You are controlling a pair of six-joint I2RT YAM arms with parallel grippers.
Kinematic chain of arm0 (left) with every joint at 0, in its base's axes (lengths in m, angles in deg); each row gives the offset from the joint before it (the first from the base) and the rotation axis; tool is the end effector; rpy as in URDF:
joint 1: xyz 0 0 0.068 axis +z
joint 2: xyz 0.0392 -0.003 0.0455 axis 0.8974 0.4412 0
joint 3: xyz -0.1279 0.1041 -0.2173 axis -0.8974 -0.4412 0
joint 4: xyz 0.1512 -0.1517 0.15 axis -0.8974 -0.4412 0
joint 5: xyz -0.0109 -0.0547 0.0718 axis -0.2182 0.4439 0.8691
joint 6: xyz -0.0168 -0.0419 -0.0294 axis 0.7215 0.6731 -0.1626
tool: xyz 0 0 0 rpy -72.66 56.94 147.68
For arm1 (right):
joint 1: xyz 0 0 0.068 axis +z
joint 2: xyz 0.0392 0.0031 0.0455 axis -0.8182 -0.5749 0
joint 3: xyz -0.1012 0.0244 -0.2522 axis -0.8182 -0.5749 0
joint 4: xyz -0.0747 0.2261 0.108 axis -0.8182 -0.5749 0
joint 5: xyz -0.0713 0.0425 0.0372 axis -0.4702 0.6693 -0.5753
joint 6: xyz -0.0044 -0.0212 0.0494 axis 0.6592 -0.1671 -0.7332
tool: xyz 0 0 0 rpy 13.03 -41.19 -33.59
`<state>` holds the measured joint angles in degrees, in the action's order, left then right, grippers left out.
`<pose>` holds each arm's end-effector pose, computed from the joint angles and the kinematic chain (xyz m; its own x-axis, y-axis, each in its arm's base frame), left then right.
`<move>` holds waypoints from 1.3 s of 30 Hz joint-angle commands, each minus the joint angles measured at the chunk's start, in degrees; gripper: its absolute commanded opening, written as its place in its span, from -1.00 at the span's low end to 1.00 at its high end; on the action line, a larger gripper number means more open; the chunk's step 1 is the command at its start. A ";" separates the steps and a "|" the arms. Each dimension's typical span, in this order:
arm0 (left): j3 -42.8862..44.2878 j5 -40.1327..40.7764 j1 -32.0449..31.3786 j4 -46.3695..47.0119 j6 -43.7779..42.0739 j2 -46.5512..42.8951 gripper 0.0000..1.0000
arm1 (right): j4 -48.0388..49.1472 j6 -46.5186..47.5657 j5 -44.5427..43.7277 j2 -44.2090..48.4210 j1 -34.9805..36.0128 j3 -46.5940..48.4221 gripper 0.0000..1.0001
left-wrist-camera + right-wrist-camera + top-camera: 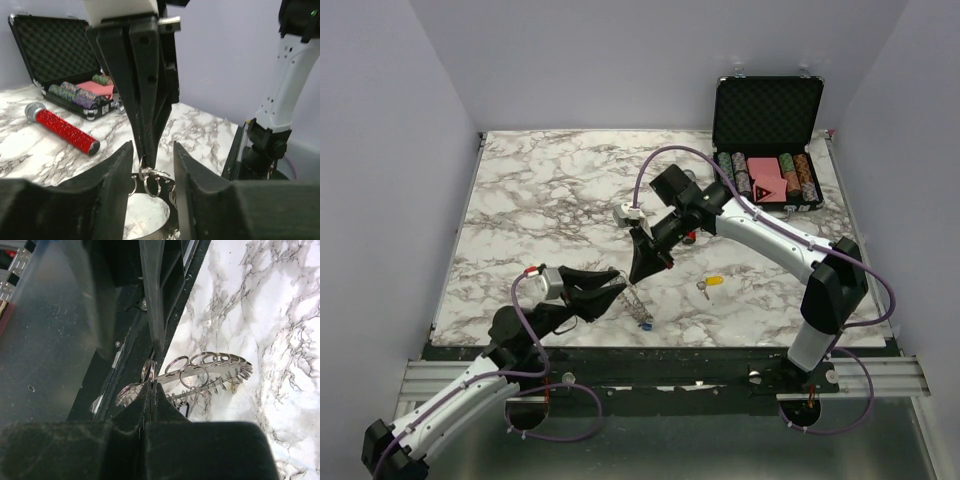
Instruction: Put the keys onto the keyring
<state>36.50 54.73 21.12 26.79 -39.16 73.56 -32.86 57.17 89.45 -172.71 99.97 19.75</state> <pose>0.0840 -0.0911 0.2291 -0.0740 -0.3993 -0.9138 0.8750 0.4136 -0.2516 0.2330 0.2785 0.3024 -0.0773 -0.4835 -0.8719 -0.8764 -0.3841 0.2906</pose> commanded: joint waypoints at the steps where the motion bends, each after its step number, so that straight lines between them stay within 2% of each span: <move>1: -0.65 3.42 0.07 -5.31 2.34 -6.19 -0.02 | 3.36 -1.96 -0.29 1.94 0.38 -0.75 -0.99; 5: 0.23 8.06 0.07 -12.33 2.52 -10.15 0.04 | 3.27 -1.87 -0.20 1.94 0.38 -0.75 -0.99; 8: 1.72 11.76 0.07 -19.71 1.73 -10.95 -0.25 | 3.27 -1.87 -0.29 2.29 0.38 -0.75 -0.99; 12: 2.95 12.12 0.07 -23.34 0.94 -9.02 -0.42 | 3.18 -1.95 -0.12 2.38 0.03 -0.76 -0.99; 19: 1.81 12.39 0.07 -21.15 0.41 -8.57 -0.46 | 3.01 -1.78 0.23 2.21 -0.06 -0.67 -0.99; 31: 1.55 2.72 -0.02 -15.17 1.02 -4.18 -0.43 | 2.83 -1.69 0.41 2.12 -0.06 -0.67 -0.99; 39: 0.49 -0.09 0.07 -15.78 2.52 -8.65 -0.42 | 2.83 -1.69 0.15 1.77 -0.06 -0.76 -0.99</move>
<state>37.90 57.99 21.10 9.76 -37.76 67.75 -30.96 55.84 88.75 -172.41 99.94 19.44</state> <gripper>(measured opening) 0.286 0.007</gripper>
